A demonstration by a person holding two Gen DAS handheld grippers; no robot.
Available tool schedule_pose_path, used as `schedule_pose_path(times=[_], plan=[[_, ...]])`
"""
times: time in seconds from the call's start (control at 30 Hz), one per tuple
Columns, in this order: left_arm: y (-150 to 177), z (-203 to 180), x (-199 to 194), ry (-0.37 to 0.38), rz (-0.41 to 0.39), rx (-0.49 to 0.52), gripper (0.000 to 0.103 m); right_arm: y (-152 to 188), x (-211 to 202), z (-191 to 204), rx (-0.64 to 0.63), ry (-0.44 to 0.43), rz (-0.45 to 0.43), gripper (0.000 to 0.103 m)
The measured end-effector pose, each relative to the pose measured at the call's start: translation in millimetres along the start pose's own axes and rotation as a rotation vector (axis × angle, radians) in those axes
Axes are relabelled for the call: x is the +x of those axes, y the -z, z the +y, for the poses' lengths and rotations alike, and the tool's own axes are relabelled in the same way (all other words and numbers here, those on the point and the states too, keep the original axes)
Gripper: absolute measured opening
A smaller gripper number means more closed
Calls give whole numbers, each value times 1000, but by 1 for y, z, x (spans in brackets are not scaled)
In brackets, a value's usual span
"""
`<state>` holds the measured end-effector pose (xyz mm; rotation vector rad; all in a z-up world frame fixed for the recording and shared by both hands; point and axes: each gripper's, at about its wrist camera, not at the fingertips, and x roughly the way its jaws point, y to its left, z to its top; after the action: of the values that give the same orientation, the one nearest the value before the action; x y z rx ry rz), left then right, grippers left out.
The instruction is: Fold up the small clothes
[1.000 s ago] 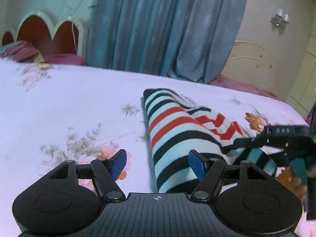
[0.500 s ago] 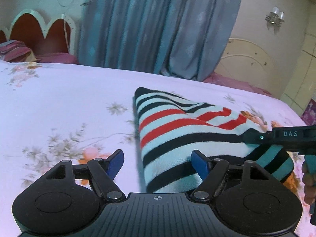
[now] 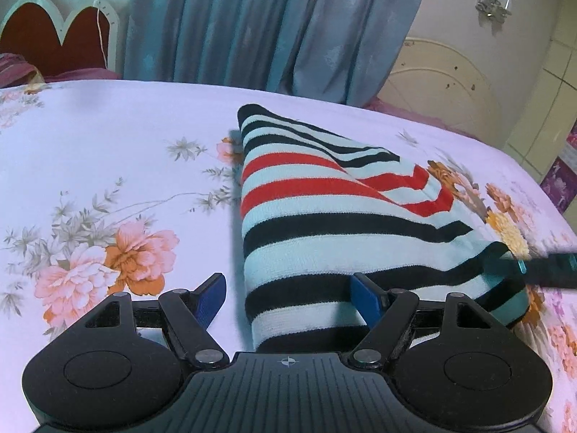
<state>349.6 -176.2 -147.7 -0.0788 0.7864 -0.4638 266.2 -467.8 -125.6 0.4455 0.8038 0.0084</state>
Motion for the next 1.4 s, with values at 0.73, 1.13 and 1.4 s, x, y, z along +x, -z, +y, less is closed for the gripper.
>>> schedule_pose_path(times=[0.73,1.13,1.4], plan=[[-18,-2,-16,-20,0,14,78,6,-33,0,-3,19,-42,33],[-59,-35,8,12,-27,61,78,-38,6,45,-165,70,-103,30],[-51,-41,42,-39,2,126,78,-34,42,45,-238,177,-61,25]])
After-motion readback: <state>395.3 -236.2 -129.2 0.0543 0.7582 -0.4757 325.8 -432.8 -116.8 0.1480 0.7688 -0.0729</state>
